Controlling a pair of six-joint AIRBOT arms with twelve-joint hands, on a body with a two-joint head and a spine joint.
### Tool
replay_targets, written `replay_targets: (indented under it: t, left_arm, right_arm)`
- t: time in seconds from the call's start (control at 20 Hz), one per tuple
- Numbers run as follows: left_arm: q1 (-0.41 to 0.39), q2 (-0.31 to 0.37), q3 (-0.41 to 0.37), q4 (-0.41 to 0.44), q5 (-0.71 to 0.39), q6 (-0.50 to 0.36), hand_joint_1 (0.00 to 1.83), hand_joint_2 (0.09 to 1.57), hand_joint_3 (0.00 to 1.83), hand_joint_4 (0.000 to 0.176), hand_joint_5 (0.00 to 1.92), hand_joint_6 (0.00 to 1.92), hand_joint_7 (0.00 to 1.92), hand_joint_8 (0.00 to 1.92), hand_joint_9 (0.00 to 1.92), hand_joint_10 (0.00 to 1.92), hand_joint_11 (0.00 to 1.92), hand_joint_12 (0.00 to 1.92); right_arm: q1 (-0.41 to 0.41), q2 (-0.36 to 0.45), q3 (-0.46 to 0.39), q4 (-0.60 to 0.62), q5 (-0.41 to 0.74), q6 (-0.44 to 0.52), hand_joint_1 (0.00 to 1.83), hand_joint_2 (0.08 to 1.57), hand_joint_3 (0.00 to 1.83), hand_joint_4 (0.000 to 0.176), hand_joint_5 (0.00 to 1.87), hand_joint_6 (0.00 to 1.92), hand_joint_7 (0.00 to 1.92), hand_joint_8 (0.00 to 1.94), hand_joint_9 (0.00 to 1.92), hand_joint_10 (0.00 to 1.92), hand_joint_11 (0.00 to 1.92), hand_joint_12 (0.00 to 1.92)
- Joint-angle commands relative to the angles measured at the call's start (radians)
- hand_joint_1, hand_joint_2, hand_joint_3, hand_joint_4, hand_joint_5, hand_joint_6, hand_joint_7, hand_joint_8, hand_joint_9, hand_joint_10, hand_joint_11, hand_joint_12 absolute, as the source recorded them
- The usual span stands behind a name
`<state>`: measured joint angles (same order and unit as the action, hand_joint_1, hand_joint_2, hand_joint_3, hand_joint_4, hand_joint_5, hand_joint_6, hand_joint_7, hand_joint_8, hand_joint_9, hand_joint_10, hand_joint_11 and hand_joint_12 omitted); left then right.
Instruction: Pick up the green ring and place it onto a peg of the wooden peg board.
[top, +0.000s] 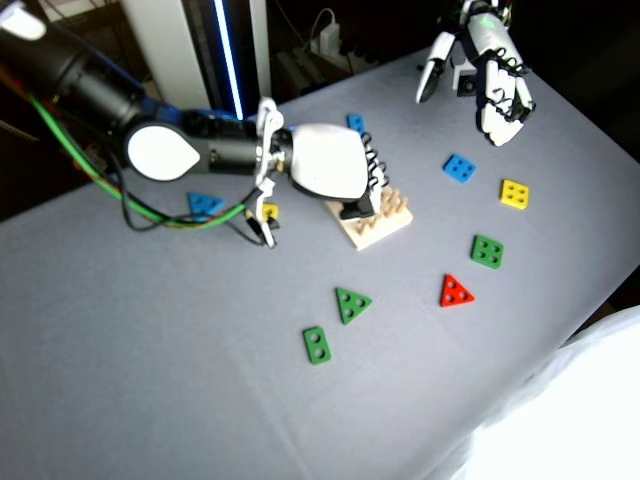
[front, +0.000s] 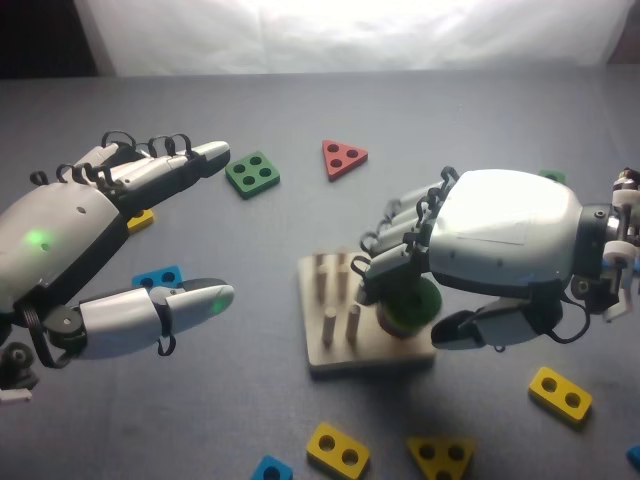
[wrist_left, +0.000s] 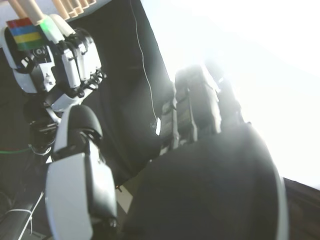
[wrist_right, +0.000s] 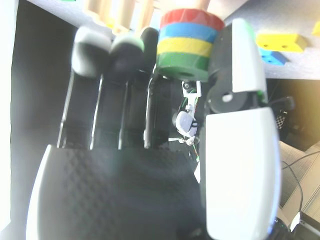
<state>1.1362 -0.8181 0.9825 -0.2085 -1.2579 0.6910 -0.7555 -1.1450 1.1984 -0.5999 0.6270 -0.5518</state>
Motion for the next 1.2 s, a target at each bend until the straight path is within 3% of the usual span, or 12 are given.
replay_targets:
  t: [0.0, 0.25, 0.35, 0.5, 0.6, 0.7, 0.75, 0.9, 0.95, 1.05, 1.1, 1.15]
  left_arm:
    - [-0.011, 0.0, -0.005, 0.014, -0.131, -0.005, 0.61, 1.1, 0.0, 0.0, 0.26, 0.0, 0.32, 0.0, 0.37, 0.0, 0.0, 1.03]
    - [-0.01, 0.001, -0.006, 0.013, -0.135, -0.005, 0.58, 1.09, 0.0, 0.0, 0.26, 0.0, 0.32, 0.0, 0.37, 0.0, 0.0, 1.07]
    - [-0.008, 0.001, -0.007, 0.01, -0.144, -0.005, 0.6, 1.08, 0.0, 0.0, 0.27, 0.0, 0.33, 0.0, 0.38, 0.01, 0.0, 1.1]
    - [-0.001, 0.002, -0.009, 0.004, -0.157, -0.007, 0.62, 1.07, 0.0, 0.0, 0.28, 0.01, 0.35, 0.01, 0.4, 0.01, 0.02, 1.12]
    - [0.005, 0.003, -0.013, -0.005, -0.176, -0.007, 0.69, 1.05, 0.0, 0.0, 0.31, 0.01, 0.35, 0.0, 0.4, 0.01, 0.01, 1.12]
    - [0.01, 0.004, -0.017, -0.01, -0.187, -0.006, 0.83, 1.03, 0.0, 0.0, 0.26, 0.0, 0.26, 0.0, 0.3, 0.0, 0.0, 1.01]
    - [0.013, 0.004, -0.017, -0.014, -0.189, -0.006, 0.84, 1.01, 0.0, 0.0, 0.25, 0.0, 0.24, 0.0, 0.28, 0.0, 0.0, 0.94]
    - [0.018, 0.004, -0.019, -0.032, -0.222, -0.006, 0.78, 1.03, 0.0, 0.0, 0.21, 0.0, 0.19, 0.0, 0.12, 0.0, 0.0, 0.36]
    - [0.018, 0.004, -0.018, -0.038, -0.242, -0.006, 0.82, 1.05, 0.0, 0.023, 0.19, 0.0, 0.14, 0.0, 0.06, 0.0, 0.0, 0.14]
    - [0.017, -0.003, -0.016, -0.05, -0.276, -0.005, 0.79, 1.07, 0.0, 0.066, 0.16, 0.0, 0.11, 0.0, 0.07, 0.0, 0.0, 0.36]
    - [0.015, -0.008, -0.016, -0.057, -0.301, -0.005, 0.78, 1.07, 0.0, 0.071, 0.17, 0.0, 0.13, 0.01, 0.1, 0.01, 0.0, 0.43]
    - [0.014, -0.01, -0.016, -0.065, -0.324, -0.005, 0.76, 1.08, 0.0, 0.041, 0.22, 0.02, 0.18, 0.01, 0.17, 0.02, 0.0, 0.58]
  right_arm:
    - [0.016, -0.004, -0.004, 0.028, 0.109, 0.0, 1.07, 1.01, 0.0, 0.05, 0.63, 0.01, 0.47, 0.11, 0.42, 0.54, 0.18, 1.12]
    - [0.015, 0.006, -0.027, 0.08, 0.172, 0.0, 1.02, 1.01, 0.0, 0.058, 0.6, 0.0, 0.45, 0.0, 0.46, 0.26, 0.11, 1.15]
    - [-0.017, 0.059, -0.046, 0.154, 0.245, 0.0, 0.99, 0.98, 0.0, 0.034, 0.6, 0.0, 0.48, 0.01, 0.48, 0.25, 0.17, 1.22]
    - [-0.058, 0.106, -0.068, 0.247, 0.343, 0.0, 1.03, 0.99, 0.0, 0.026, 0.62, 0.0, 0.51, 0.0, 0.48, 0.08, 0.01, 1.17]
    - [-0.105, 0.144, -0.086, 0.342, 0.445, -0.001, 0.97, 1.0, 0.0, 0.078, 0.63, 0.0, 0.52, 0.01, 0.47, 0.04, 0.0, 1.13]
    - [-0.141, 0.169, -0.096, 0.409, 0.523, -0.002, 0.94, 0.99, 0.0, 0.039, 0.68, 0.01, 0.59, 0.02, 0.52, 0.04, 0.01, 1.12]
    - [-0.159, 0.18, -0.098, 0.448, 0.568, -0.002, 0.94, 1.01, 0.0, 0.0, 0.68, 0.0, 0.61, 0.01, 0.54, 0.03, 0.06, 1.03]
    - [-0.204, 0.209, -0.11, 0.559, 0.719, -0.014, 0.97, 1.04, 0.0, 0.0, 0.71, 0.0, 0.68, 0.0, 0.61, 0.01, 0.21, 0.83]
    - [-0.22, 0.22, -0.121, 0.596, 0.777, -0.029, 0.95, 1.07, 0.0, 0.0, 0.71, 0.0, 0.71, 0.01, 0.66, 0.02, 0.29, 0.78]
    - [-0.25, 0.231, -0.132, 0.654, 0.873, -0.044, 0.8, 1.16, 0.0, 0.0, 0.71, 0.0, 0.74, 0.0, 0.72, 0.02, 0.4, 0.72]
    - [-0.268, 0.235, -0.137, 0.687, 0.93, -0.047, 0.71, 1.2, 0.01, 0.0, 0.67, 0.0, 0.71, 0.0, 0.71, 0.01, 0.41, 0.71]
    - [-0.283, 0.238, -0.142, 0.715, 0.979, -0.049, 0.89, 1.24, 0.0, 0.0, 0.68, 0.0, 0.71, 0.0, 0.72, 0.01, 0.42, 0.78]
